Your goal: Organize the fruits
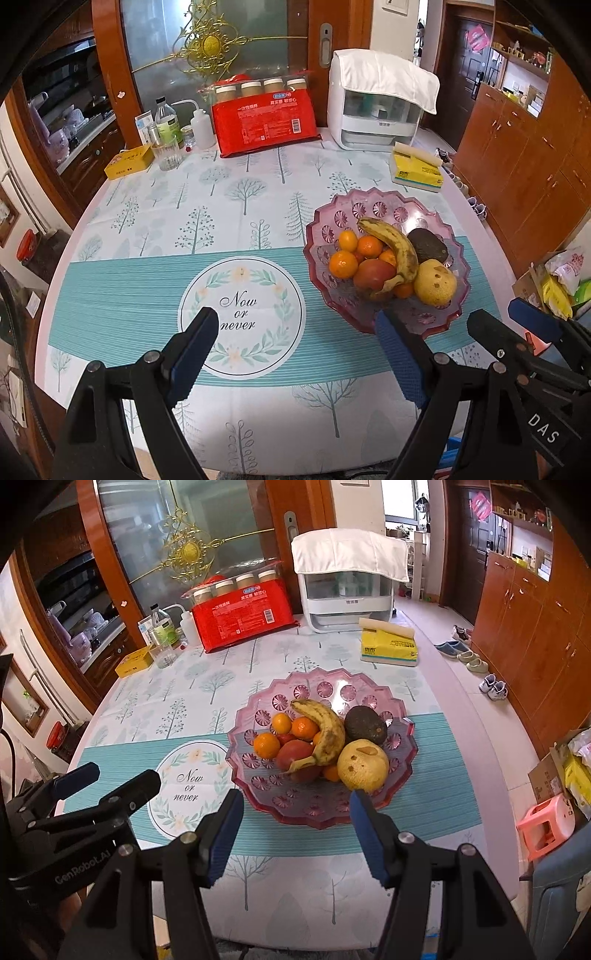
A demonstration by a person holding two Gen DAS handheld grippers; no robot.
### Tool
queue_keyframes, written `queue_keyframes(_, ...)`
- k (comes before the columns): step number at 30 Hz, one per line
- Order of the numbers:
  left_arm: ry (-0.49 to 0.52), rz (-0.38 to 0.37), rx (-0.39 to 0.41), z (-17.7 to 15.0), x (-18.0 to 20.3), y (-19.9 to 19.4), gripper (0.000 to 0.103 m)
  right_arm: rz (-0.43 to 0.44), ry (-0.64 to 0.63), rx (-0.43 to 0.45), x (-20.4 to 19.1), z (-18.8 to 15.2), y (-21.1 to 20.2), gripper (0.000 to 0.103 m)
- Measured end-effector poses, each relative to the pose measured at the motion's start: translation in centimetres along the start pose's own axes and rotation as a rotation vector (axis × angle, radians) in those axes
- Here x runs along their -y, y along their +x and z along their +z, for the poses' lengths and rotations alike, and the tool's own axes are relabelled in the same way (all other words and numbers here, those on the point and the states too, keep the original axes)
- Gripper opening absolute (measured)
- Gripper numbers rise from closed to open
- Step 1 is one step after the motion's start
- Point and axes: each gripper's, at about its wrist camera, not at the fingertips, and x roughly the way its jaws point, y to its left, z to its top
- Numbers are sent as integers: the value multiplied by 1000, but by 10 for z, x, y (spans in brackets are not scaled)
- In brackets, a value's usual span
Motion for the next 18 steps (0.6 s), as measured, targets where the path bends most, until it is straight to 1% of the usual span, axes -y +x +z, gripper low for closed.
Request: queue_keyframes(18, 2, 3, -7, -2, -2, -2, 86, 3, -2, -6, -7, -5, -3, 60)
